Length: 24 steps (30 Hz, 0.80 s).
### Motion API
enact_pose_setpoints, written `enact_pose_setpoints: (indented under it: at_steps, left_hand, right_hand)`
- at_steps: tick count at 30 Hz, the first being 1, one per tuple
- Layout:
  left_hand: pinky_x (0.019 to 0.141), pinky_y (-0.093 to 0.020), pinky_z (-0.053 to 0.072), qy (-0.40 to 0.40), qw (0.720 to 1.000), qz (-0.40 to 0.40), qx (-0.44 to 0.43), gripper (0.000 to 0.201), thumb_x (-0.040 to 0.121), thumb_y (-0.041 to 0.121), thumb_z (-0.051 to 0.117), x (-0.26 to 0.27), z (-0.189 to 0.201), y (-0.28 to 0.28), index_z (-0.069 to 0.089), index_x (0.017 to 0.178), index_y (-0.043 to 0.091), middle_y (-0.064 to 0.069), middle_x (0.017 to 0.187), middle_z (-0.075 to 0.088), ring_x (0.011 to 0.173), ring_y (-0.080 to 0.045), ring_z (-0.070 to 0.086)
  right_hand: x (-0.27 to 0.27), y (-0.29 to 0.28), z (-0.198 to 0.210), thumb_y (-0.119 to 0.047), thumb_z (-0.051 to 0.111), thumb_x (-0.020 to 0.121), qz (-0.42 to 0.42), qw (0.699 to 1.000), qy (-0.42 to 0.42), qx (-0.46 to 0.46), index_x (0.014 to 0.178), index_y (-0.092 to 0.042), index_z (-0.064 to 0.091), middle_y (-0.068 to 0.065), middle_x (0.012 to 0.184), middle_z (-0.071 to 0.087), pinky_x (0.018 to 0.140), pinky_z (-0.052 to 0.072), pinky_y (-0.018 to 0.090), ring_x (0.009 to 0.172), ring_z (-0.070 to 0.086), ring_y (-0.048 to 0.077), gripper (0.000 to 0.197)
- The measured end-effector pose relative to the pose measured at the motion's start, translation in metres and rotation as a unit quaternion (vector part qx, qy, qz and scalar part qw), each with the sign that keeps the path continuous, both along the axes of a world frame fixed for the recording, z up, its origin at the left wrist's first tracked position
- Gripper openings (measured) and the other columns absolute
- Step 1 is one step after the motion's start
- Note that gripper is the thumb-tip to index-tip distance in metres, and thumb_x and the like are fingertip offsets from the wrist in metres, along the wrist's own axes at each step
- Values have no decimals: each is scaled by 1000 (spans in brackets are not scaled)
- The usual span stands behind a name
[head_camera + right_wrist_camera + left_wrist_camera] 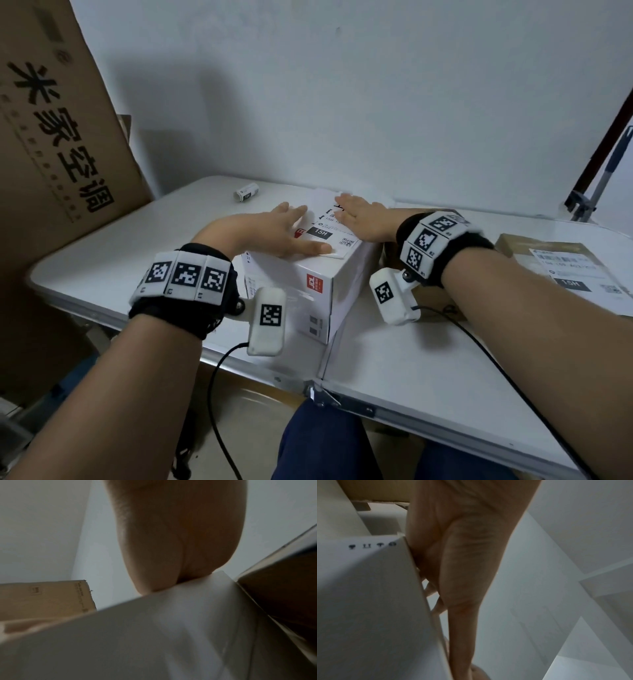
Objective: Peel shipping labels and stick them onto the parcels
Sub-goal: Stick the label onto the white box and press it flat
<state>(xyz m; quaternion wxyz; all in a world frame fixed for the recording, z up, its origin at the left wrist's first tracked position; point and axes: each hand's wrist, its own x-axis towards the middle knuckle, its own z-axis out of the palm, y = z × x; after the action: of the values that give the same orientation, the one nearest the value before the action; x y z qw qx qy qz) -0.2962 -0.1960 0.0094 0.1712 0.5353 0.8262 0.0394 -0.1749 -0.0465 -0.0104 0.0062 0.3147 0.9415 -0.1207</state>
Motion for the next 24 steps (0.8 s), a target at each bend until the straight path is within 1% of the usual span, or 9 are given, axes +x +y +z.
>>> enact_pose_setpoints:
  at_steps: [2, 5, 8, 10, 12, 14, 16, 19, 24]
  left_hand:
    - [117, -37, 10, -34, 999, -26, -6, 107, 67, 75, 56, -5, 5, -7, 6, 153, 34, 9, 161, -7, 148, -16, 6]
    - [117, -35, 9, -67, 995, -60, -45, 112, 63, 68, 64, -14, 9, -15, 4, 152, 38, 17, 159, -12, 148, -13, 1]
    - [120, -40, 3, -21, 995, -77, -58, 119, 62, 64, 73, -16, 5, -17, -4, 150, 42, 16, 158, -18, 147, -10, -9]
    - [120, -44, 4, 26, 994, -89, -50, 120, 63, 66, 72, -17, 1, -17, -6, 150, 41, 13, 159, -17, 147, -12, -9]
    - [120, -45, 6, 46, 993, -95, -47, 120, 64, 69, 70, -16, 0, -17, -8, 150, 40, 12, 159, -16, 148, -14, -8]
    - [120, -46, 5, 52, 993, -97, -49, 120, 64, 70, 68, -16, -1, -18, -9, 150, 39, 11, 159, -17, 148, -15, -8]
    - [120, -46, 6, 55, 992, -102, -49, 120, 64, 71, 67, -15, -1, -19, -10, 150, 38, 10, 160, -16, 148, -16, -8]
    - [120, -47, 7, 62, 991, -106, -45, 119, 66, 69, 67, -14, -1, -19, -10, 150, 36, 9, 160, -14, 148, -17, -7]
    - [120, -46, 5, 65, 991, -99, -58, 119, 66, 70, 66, -15, 0, -17, -11, 150, 36, 7, 160, -17, 148, -17, -9]
  right_hand:
    - [-1, 1, -3, -30, 19, 105, -2, 1000, -8, 14, 153, -12, 11, 2, 163, 7, 120, 8, 41, 149, 8, 17, 52]
    - [-3, 2, -3, -30, 19, 105, -2, 1000, -16, 22, 153, -12, 11, 2, 163, 6, 120, 8, 42, 149, 8, 17, 51]
    - [-4, 2, -2, -30, 19, 105, -1, 1000, -22, 22, 153, -13, 10, 2, 163, 4, 120, 8, 43, 149, 7, 17, 52]
    - [-4, -1, -1, -32, 18, 105, -5, 999, -26, 28, 153, -14, 10, 0, 163, 3, 120, 6, 46, 150, 6, 16, 52]
    - [-5, -6, -1, -31, 18, 105, -5, 998, -35, 46, 153, -14, 10, 0, 163, 3, 119, 5, 49, 150, 4, 15, 52]
    - [-6, -15, -2, -31, 18, 104, 9, 998, -37, 52, 153, -13, 9, 0, 163, 2, 119, 5, 50, 149, 4, 16, 53]
    - [-5, -26, -4, -34, 17, 104, 17, 999, -33, 40, 154, -14, 5, -1, 163, -1, 119, 3, 48, 150, 1, 15, 55]
    - [-1, -37, -7, -36, 14, 104, 17, 999, -35, 33, 155, -16, -1, -1, 163, -6, 120, -1, 47, 150, -5, 15, 56]
    - [5, -53, -8, -39, 13, 103, 10, 999, -44, 27, 154, -16, -3, 0, 163, -9, 120, -2, 48, 150, -8, 16, 58]
